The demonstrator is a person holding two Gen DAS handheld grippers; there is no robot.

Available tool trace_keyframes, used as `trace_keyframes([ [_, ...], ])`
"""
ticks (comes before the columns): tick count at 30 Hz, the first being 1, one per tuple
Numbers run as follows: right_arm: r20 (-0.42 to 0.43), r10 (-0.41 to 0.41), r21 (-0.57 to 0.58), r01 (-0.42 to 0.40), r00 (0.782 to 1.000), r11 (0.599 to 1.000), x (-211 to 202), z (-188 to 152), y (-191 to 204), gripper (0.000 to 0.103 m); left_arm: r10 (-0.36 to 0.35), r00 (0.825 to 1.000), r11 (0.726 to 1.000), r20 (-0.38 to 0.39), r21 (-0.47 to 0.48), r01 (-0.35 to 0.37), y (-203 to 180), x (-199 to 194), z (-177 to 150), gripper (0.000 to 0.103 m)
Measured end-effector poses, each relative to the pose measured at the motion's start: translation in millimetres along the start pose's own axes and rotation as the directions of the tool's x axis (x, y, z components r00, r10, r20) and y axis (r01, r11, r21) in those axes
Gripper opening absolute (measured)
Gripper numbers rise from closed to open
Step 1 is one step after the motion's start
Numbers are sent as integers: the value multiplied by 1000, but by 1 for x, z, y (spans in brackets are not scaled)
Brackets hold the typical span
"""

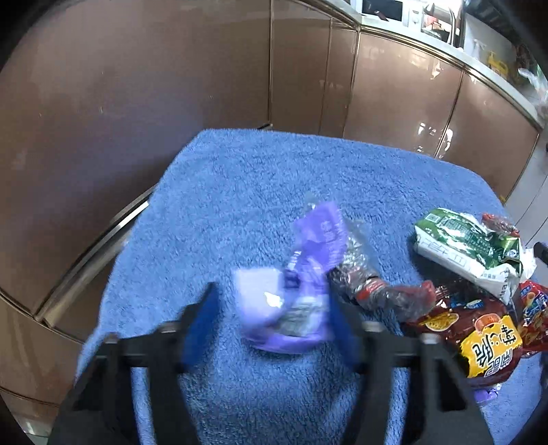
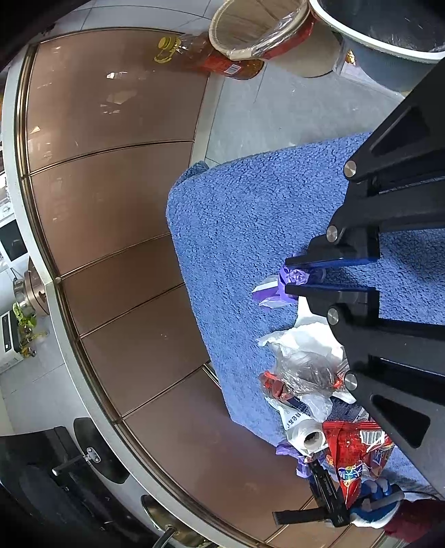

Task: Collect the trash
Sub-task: 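Grasp the purple wrapper with the left tool while the right tool grasps a small purple wrapper, then carry both purple wrappers to the black bin and open both tools over it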

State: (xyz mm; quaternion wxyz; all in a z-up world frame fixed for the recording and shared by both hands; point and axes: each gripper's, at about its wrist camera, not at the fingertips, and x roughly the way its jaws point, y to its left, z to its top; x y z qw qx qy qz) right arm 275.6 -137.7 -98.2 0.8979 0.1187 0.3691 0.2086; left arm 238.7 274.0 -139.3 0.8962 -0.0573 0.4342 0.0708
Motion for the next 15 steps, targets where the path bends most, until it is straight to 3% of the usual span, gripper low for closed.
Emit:
trace_keyframes([
  [7, 25, -5, -15, 5, 1000, 1000, -7, 2, 6, 7, -44, 998, 998, 34, -45, 45, 10, -20, -4, 40],
  [15, 88, 4, -56, 1, 996, 998, -47, 10, 25, 6, -52, 991, 997, 121, -55, 59, 14, -75, -4, 40],
])
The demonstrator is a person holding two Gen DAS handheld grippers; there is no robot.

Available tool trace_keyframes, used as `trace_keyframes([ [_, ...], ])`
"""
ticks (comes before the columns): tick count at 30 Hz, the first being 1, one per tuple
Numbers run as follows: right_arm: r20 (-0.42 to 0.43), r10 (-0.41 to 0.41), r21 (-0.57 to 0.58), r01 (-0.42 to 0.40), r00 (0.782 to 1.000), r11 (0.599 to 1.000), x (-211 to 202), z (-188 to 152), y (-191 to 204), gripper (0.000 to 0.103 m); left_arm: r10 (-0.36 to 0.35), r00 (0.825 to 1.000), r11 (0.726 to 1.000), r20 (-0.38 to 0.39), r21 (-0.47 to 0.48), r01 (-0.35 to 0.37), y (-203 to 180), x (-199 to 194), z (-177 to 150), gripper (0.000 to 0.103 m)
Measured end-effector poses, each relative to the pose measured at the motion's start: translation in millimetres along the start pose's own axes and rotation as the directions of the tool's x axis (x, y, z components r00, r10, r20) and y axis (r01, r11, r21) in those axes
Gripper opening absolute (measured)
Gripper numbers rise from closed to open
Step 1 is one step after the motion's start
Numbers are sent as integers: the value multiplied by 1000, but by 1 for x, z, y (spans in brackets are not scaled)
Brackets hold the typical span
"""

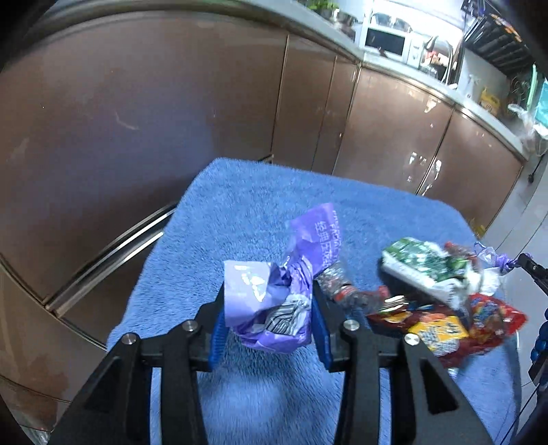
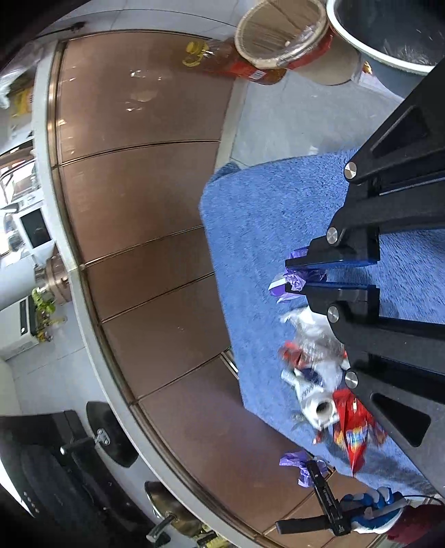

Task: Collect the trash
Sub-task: 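Carry both purple wrappers to the black bin and open both tools over it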

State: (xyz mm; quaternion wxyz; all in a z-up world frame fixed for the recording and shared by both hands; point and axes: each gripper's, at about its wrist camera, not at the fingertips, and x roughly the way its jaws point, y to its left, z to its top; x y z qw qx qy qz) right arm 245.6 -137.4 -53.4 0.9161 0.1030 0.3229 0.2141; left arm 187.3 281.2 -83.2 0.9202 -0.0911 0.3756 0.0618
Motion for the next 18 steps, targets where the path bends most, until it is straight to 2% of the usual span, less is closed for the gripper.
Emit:
trace_keyframes([
  [5, 38, 7, -23, -6, 999, 1000, -34, 2, 17, 6, -34, 998, 999, 52, 17, 33, -13, -44, 0, 40],
  [10, 86, -16, 1, 15, 996, 1000, -84, -12, 16, 6, -123, 991, 990, 58, 74, 119, -52, -77, 1, 40],
  [15, 125, -102, 58, 95, 987, 994, -141, -31, -15, 6, -238, 971, 959, 25, 166, 231, -123, -97, -1, 40],
  [18, 149, -196, 94, 183, 969, 979, -178, -43, -40, 6, -313, 950, 923, -9, 233, 306, -181, -99, 0, 40],
])
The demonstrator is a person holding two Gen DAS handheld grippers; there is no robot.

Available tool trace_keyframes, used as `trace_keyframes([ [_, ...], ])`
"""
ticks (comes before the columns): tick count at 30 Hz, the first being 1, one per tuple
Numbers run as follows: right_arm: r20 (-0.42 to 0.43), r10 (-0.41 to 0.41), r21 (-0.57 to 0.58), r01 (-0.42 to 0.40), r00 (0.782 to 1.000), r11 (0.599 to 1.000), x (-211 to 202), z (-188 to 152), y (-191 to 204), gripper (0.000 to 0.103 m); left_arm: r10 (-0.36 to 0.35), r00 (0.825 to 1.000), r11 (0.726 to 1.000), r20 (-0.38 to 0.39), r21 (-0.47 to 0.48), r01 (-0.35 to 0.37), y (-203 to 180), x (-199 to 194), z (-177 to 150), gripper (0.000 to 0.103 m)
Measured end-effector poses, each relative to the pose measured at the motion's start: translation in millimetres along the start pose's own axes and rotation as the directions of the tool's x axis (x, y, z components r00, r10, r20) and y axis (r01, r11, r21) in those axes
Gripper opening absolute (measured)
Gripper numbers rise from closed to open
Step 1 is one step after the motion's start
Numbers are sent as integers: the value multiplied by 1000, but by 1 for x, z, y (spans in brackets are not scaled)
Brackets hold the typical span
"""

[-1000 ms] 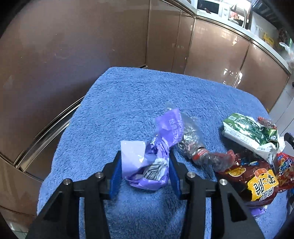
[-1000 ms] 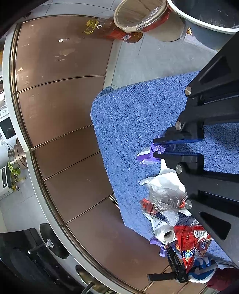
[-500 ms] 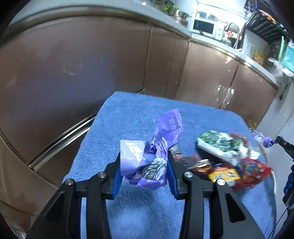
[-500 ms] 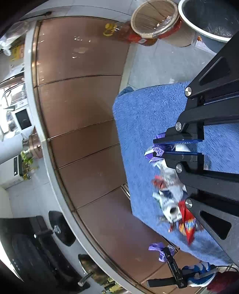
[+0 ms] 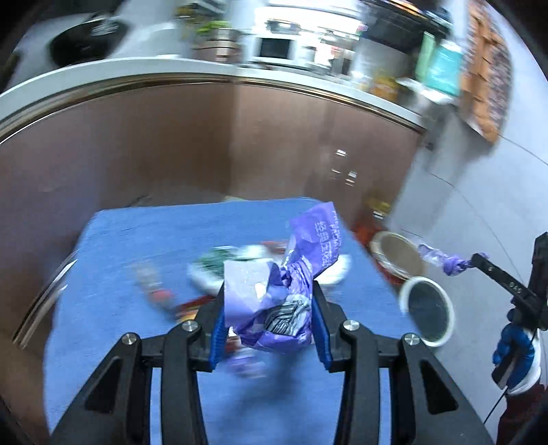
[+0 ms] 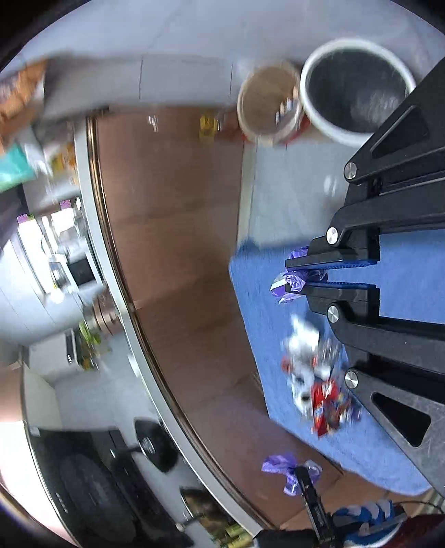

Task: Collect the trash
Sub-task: 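Carry both purple wrappers to the black bin and open both tools over it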

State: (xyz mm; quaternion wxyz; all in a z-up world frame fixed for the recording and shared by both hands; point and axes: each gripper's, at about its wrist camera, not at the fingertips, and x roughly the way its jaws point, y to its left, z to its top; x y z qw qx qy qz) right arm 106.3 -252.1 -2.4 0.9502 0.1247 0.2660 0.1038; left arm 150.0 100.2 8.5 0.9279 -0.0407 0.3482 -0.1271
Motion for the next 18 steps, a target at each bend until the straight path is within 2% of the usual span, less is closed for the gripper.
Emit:
trace_keyframes([
  [3, 23, -104, 32, 103, 994, 994, -27, -6, -35, 6, -76, 997, 995, -27, 67, 78, -61, 25, 15, 40],
  [7, 24, -229, 67, 227, 973, 971, -44, -18, -77, 6, -167, 982, 973, -89, 146, 179, -148, 69, 29, 40],
  [12, -23, -340, 102, 341, 940, 935, -33, -37, -127, 6, -258, 943, 926, -209, 224, 303, -253, 134, 32, 40],
  [15, -61, -374, 135, 379, 925, 915, -20, -47, -159, 6, -299, 911, 900, -284, 234, 369, -305, 172, 25, 40],
  [18, -89, -400, 153, 410, 912, 899, -7, -50, -184, 6, -315, 885, 883, -342, 235, 405, -340, 203, 18, 42],
])
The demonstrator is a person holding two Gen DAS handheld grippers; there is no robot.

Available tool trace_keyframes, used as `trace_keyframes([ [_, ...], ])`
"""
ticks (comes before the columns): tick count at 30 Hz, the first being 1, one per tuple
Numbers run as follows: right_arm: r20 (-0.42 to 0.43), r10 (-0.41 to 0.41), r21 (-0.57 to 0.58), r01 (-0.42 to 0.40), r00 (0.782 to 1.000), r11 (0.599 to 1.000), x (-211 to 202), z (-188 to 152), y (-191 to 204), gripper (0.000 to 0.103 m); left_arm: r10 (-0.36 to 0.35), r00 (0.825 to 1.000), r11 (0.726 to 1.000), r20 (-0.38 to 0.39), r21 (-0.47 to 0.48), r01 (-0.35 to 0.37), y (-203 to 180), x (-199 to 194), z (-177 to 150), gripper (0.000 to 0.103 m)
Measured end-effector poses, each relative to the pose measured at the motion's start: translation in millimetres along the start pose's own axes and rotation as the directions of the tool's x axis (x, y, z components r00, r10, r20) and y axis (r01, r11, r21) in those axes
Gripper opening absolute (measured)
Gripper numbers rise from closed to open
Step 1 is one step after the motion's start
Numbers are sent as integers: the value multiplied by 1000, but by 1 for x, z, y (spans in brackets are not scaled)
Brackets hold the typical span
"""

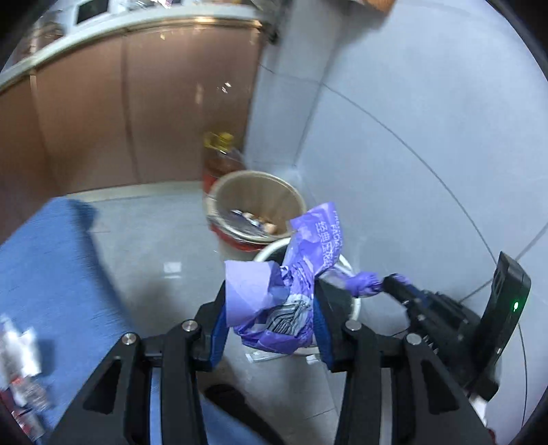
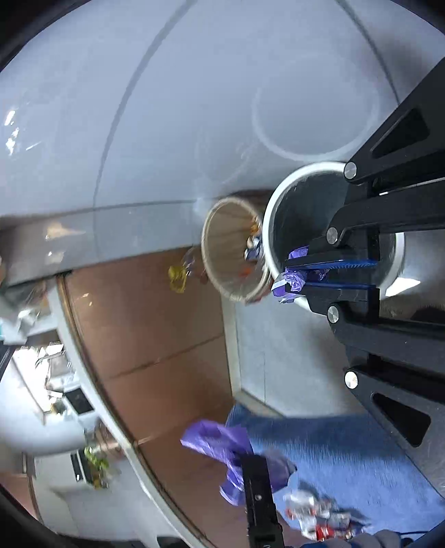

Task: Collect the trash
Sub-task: 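Carry both purple wrappers to the black bin and open both tools over it, then move both tools back over the trash pile on the table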

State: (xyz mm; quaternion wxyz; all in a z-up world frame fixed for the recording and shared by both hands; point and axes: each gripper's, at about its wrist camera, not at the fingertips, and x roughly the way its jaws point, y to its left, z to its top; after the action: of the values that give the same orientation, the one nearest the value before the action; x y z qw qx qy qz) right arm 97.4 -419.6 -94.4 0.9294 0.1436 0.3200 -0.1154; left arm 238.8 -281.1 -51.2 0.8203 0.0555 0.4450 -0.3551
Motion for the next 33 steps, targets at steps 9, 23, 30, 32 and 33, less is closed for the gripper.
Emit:
trace_keyframes([
  [9, -76, -53, 21, 55, 996, 998, 57, 3, -29, 10, -50, 995, 999, -90, -18, 48, -27, 82, 27, 47],
  [23, -87, -95, 26, 98, 992, 995, 55, -7, -29, 36, -81, 996, 995, -40, -61, 79, -8, 67, 28, 52],
  [30, -20, -47, 13, 48, 999, 999, 13, 3, 1, 36, -23, 993, 997, 114, -71, 31, 8, -22, 12, 52],
  [32, -2, -25, 1, 25, 1000, 1000, -1, 5, 14, 36, 13, 988, 997, 155, -72, -2, 15, -48, 4, 52],
  [33, 11, -9, -7, 9, 1000, 1000, -10, 7, 22, 36, 30, 984, 997, 177, -74, -17, 19, -63, -2, 52],
])
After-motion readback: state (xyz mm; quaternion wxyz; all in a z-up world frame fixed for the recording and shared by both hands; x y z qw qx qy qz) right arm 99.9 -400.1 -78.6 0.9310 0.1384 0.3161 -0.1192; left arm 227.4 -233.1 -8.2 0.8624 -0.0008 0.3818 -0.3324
